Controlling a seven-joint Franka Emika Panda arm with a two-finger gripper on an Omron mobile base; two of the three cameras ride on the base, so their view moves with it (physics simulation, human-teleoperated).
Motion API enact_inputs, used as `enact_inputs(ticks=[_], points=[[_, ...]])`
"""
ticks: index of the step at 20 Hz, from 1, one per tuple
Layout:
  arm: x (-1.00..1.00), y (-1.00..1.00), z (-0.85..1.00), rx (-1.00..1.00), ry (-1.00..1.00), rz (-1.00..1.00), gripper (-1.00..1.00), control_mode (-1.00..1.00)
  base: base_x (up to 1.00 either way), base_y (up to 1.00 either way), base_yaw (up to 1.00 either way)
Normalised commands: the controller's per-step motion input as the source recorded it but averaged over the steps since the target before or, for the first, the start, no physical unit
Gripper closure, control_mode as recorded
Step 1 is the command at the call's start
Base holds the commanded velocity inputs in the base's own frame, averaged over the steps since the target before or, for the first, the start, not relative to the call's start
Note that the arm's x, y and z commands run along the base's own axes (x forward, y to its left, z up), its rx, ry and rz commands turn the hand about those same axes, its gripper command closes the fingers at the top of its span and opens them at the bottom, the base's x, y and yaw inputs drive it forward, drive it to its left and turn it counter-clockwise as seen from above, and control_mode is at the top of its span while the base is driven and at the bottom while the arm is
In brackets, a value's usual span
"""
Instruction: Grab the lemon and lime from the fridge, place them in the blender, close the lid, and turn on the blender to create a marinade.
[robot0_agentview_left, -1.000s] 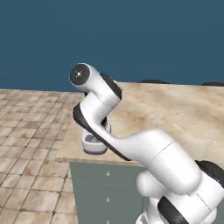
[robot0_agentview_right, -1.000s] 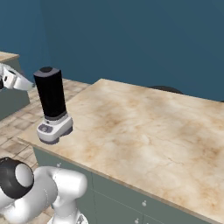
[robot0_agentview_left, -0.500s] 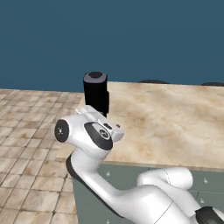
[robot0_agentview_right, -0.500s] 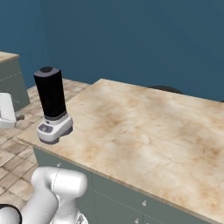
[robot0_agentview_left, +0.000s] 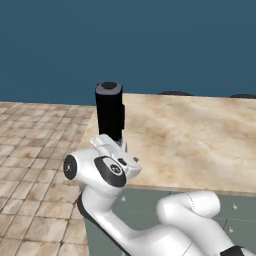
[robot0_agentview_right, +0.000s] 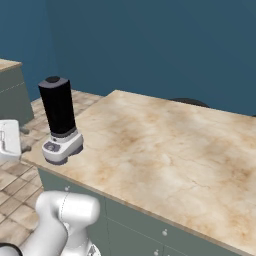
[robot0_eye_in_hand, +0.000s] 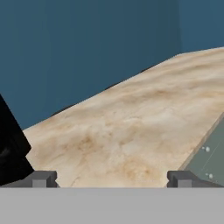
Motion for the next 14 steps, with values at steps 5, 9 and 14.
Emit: enact_inputs(ticks=[5, 9, 14], points=[[0.03, 0.00, -0.50, 0.00, 0.00, -0.07, -1.00, -1.00, 0.00, 0.00, 0.00], [0.16, 0.00, -0.30, 0.00, 0.00, -0.09, -1.00, -1.00, 0.00, 0.00, 0.00], [0.15, 0.00, -0.23, 0.00, 0.00, -0.07, -1.00, -1.00, 0.00, 0.00, 0.00]])
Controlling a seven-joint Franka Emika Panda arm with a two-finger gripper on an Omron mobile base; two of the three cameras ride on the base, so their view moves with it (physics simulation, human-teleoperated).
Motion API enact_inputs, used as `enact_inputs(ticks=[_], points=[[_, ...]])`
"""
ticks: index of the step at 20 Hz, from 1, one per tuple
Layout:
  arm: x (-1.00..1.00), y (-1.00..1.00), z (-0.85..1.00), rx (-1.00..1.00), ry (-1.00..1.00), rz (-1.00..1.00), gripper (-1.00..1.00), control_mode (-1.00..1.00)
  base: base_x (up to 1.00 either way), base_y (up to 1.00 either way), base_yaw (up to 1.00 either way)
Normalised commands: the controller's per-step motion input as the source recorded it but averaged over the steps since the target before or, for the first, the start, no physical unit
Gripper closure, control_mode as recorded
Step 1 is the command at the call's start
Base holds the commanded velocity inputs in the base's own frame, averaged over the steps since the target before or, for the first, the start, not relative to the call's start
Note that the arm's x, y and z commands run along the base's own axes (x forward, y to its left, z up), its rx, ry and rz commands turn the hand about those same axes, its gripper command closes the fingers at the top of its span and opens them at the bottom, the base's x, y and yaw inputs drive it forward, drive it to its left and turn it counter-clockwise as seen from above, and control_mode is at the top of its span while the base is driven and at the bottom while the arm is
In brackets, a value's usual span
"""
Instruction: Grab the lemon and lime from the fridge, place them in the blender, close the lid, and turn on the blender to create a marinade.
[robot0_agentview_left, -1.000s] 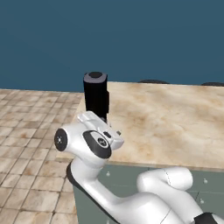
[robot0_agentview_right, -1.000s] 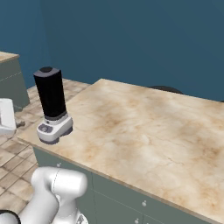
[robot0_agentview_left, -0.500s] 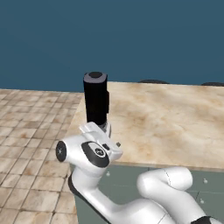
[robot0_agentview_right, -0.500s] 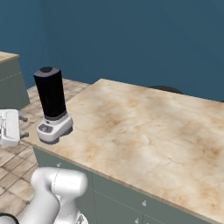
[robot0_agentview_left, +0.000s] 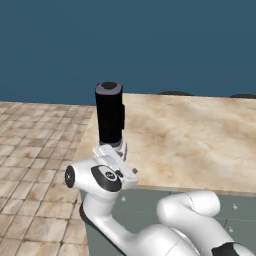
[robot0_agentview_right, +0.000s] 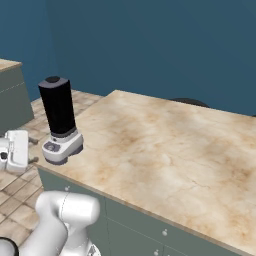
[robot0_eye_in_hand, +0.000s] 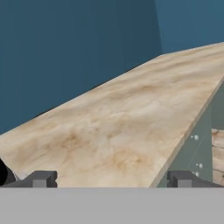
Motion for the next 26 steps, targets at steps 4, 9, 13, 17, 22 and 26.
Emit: enact_inputs(ticks=[4, 9, 13, 17, 22, 26], points=[[0.21, 0.00, -0.25, 0.00, 0.00, -0.07, -1.00, -1.00, 0.00, 0.00, 0.00], [0.23, 0.00, -0.16, 0.00, 0.00, -0.06, -1.00, -1.00, 0.00, 0.00, 0.00], [0.26, 0.00, -0.15, 0.00, 0.00, -0.04, -1.00, -1.00, 0.00, 0.00, 0.00], [0.25, 0.00, -0.18, 0.00, 0.00, -0.03, -1.00, -1.00, 0.00, 0.00, 0.00], [0.25, 0.08, -0.20, 0.00, 0.00, -0.03, -1.00, -1.00, 0.00, 0.00, 0.00], [0.23, 0.18, -0.19, 0.00, 0.00, -0.02, -1.00, -1.00, 0.00, 0.00, 0.00]])
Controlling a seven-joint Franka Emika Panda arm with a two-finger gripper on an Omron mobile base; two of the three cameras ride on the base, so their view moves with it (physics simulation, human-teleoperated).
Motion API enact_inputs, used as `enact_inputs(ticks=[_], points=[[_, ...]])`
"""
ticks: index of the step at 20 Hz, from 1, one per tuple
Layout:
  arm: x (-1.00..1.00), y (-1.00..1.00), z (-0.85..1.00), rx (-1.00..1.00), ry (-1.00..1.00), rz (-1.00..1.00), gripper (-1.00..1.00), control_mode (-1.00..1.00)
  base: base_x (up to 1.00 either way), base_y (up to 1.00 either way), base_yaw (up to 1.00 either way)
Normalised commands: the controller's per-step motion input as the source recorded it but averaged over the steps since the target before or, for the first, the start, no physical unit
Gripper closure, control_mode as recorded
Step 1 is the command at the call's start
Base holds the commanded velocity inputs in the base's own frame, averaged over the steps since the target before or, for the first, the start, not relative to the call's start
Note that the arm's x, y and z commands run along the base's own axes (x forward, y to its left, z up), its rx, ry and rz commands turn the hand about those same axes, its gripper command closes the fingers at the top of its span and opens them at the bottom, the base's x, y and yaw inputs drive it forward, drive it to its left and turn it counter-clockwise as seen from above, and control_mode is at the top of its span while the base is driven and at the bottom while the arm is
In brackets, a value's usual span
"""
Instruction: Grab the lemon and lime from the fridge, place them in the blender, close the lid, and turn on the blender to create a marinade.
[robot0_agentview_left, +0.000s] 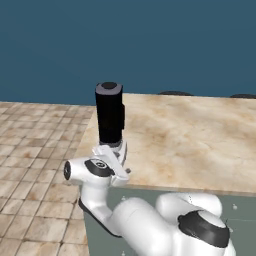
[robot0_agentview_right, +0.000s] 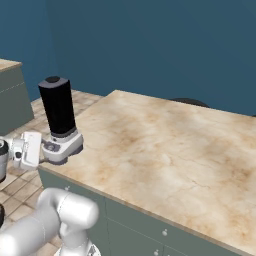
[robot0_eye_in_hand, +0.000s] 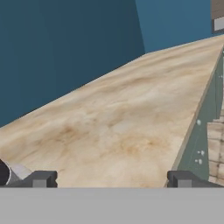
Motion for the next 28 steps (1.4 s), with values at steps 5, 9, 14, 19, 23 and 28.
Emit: enact_inputs(ticks=[5, 9, 14, 19, 23, 28], points=[[0.24, 0.11, -0.08, 0.00, 0.00, -0.02, -1.00, -1.00, 0.00, 0.00, 0.00], [0.24, 0.10, -0.06, 0.00, 0.00, -0.02, -1.00, -1.00, 0.00, 0.00, 0.00], [0.22, 0.07, -0.15, 0.00, 0.00, -0.02, -1.00, -1.00, 0.00, 0.00, 0.00], [0.17, 0.02, -0.21, 0.00, 0.00, -0.02, -1.00, -1.00, 0.00, 0.00, 0.00], [0.22, 0.03, -0.15, 0.00, 0.00, -0.01, -1.00, -1.00, 0.00, 0.00, 0.00], [0.27, 0.10, -0.12, 0.00, 0.00, -0.01, -1.00, -1.00, 0.00, 0.00, 0.00]])
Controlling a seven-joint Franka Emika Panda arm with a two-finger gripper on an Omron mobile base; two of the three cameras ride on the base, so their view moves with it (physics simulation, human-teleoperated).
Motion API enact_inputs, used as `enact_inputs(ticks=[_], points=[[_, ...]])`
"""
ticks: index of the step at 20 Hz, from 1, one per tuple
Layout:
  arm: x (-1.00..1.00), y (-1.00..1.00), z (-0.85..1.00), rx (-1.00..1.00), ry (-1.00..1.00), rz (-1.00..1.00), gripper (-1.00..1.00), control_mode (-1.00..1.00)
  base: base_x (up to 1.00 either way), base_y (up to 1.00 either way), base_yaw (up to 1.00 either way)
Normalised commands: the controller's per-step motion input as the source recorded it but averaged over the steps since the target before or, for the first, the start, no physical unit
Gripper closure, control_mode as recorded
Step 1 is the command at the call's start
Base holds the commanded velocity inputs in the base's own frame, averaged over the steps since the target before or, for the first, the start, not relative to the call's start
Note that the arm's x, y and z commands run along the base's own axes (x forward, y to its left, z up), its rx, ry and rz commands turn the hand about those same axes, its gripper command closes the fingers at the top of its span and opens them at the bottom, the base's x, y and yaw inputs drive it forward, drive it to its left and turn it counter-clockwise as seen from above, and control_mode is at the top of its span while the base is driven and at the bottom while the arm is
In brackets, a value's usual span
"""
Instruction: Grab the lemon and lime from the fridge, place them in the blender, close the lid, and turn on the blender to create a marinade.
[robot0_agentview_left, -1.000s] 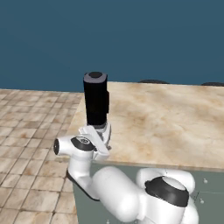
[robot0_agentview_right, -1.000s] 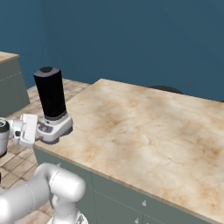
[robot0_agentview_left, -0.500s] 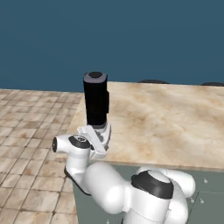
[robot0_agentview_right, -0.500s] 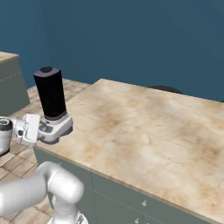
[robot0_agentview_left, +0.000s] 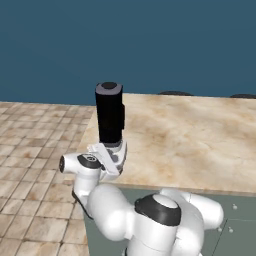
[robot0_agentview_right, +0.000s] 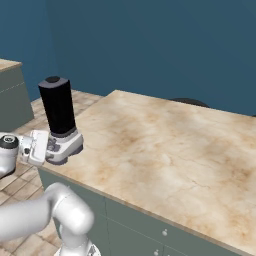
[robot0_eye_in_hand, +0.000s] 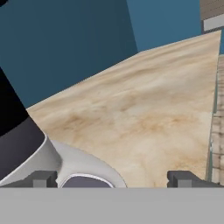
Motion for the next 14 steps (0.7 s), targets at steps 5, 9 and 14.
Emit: enact_inputs(ticks=[5, 9, 14], points=[[0.28, 0.21, -0.11, 0.00, 0.00, -0.01, -1.00, -1.00, 0.00, 0.00, 0.00], [0.24, 0.20, -0.13, 0.00, 0.00, 0.00, -1.00, -1.00, 0.00, 0.00, 0.00], [0.27, 0.13, -0.11, 0.00, -0.01, 0.00, -1.00, -1.00, 0.00, 0.00, 0.00]])
